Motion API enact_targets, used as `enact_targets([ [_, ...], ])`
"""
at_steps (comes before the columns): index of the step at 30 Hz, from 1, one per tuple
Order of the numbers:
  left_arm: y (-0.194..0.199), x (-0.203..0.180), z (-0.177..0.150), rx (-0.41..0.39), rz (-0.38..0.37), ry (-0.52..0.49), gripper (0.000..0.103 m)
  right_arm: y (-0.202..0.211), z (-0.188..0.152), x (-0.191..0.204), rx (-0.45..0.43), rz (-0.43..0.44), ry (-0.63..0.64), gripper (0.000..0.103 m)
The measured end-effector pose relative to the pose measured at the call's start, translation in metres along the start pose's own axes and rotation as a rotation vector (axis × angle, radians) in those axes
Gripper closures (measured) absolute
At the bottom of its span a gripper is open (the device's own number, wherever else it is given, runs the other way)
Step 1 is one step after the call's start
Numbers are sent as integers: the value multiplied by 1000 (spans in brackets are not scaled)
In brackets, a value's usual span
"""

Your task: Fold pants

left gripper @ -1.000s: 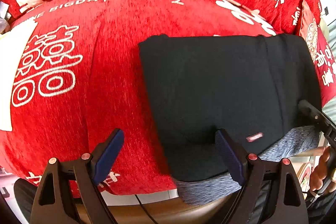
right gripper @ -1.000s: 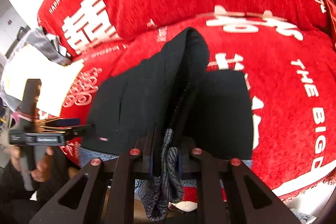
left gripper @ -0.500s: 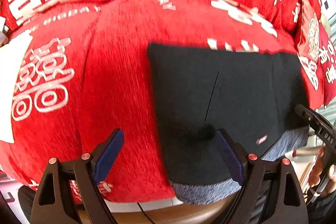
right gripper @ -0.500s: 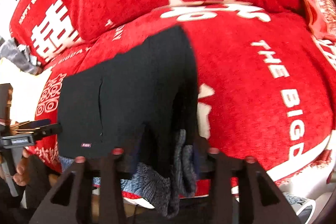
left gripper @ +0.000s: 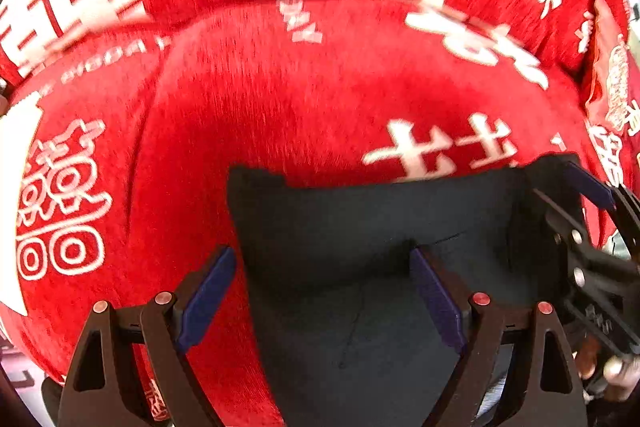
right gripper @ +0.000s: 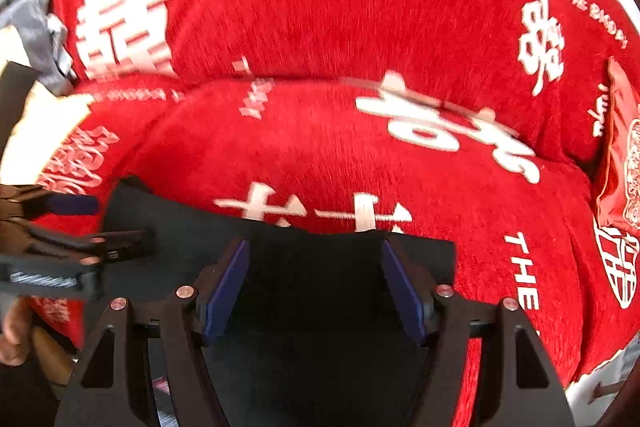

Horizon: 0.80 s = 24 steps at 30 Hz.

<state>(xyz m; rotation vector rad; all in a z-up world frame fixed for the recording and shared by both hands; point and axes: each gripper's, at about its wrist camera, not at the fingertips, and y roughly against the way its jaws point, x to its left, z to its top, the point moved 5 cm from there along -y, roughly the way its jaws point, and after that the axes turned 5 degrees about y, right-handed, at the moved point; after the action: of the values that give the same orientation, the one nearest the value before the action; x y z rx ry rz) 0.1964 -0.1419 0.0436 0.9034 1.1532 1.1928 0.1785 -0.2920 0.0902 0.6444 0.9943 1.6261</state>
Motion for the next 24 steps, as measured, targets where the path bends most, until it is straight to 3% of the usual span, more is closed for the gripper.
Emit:
enact_targets([
  [2,-5,1,-1,8,-15,13,14,-17,-11,-12,57,46,-60,31],
  [4,-8,0,-3,2,-20,11,11,-20,-18,-21,40,95,-114,31],
  [5,-9,0,-3,-4,-5,8,5,-20,-21,-25,26,115,-135,31],
  [7,-13,0,-1,-12,31,11,1,-20,-22,-24,22,110,-124,31],
  [11,-1,0,6,-30,31,10,2,-19,-17,-23,46,87,-108,27],
  [13,20,4,17,-114,27,34,2,-1,-9,-25,-5,74,-129,26],
  [15,26,10,23,-145,55,62,2,11,-1,-22,-55,75,-119,26],
  [18,18,21,23,-127,131,107,2,7,5,-3,-30,76,-58,25],
  [20,0,27,16,-63,169,121,1,-6,2,6,18,11,0,22],
  [22,-5,33,10,-57,133,135,1,-24,-7,7,76,-19,11,20],
  [24,-1,33,5,-56,114,127,1,-22,-13,-2,59,5,-49,16],
])
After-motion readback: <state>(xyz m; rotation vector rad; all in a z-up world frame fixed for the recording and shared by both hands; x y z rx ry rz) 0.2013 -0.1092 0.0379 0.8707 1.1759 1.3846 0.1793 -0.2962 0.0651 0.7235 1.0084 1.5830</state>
